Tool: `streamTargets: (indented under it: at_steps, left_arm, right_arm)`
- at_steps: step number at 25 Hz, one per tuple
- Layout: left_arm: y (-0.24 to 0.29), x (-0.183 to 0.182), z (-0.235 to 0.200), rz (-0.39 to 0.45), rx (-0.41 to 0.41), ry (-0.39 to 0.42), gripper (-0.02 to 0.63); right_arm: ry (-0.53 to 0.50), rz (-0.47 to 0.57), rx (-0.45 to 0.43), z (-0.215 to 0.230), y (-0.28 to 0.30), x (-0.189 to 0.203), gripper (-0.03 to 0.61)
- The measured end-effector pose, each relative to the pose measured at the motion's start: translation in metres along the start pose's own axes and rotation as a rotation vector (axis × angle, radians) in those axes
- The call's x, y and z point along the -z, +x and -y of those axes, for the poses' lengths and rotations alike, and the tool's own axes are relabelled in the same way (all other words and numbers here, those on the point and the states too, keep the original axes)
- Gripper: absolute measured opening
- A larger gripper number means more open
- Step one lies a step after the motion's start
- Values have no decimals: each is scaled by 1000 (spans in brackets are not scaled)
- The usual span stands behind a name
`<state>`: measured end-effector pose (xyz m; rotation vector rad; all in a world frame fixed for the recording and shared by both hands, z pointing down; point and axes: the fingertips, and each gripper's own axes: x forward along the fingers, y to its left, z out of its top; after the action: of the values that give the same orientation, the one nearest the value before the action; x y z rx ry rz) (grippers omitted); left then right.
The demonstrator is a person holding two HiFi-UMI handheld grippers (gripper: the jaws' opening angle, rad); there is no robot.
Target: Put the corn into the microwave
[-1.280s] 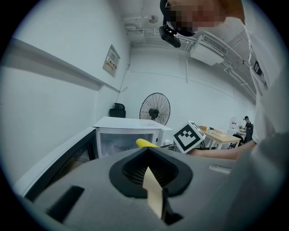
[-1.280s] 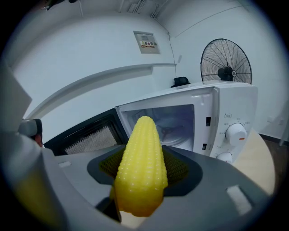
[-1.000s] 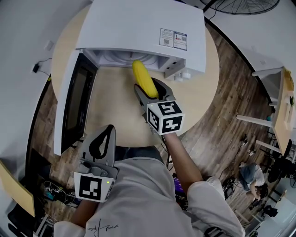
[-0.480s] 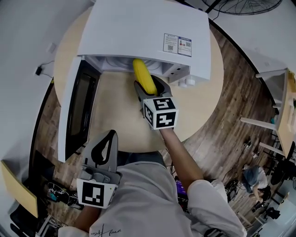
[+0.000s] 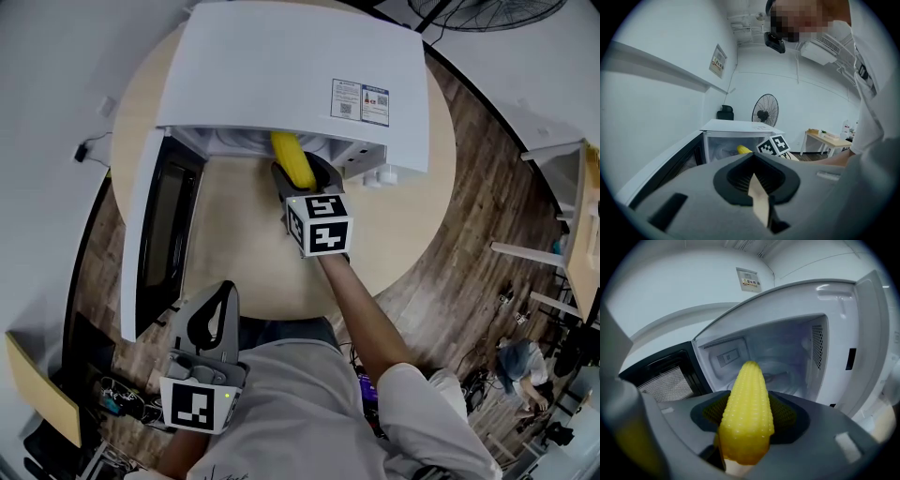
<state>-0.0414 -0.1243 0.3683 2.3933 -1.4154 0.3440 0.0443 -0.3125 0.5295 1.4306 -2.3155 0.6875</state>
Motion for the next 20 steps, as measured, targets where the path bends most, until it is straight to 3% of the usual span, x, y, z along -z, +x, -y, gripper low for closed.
streamTargets:
  at_steps: [11, 20]
  left_arm:
    - [-6, 11, -2, -38, -19, 36, -5]
    - [-9, 10, -7, -39, -61, 14, -5]
  right_arm:
    - [-35, 25, 37, 8, 32, -7, 265]
    - [-58, 30, 35, 6, 57, -12, 265]
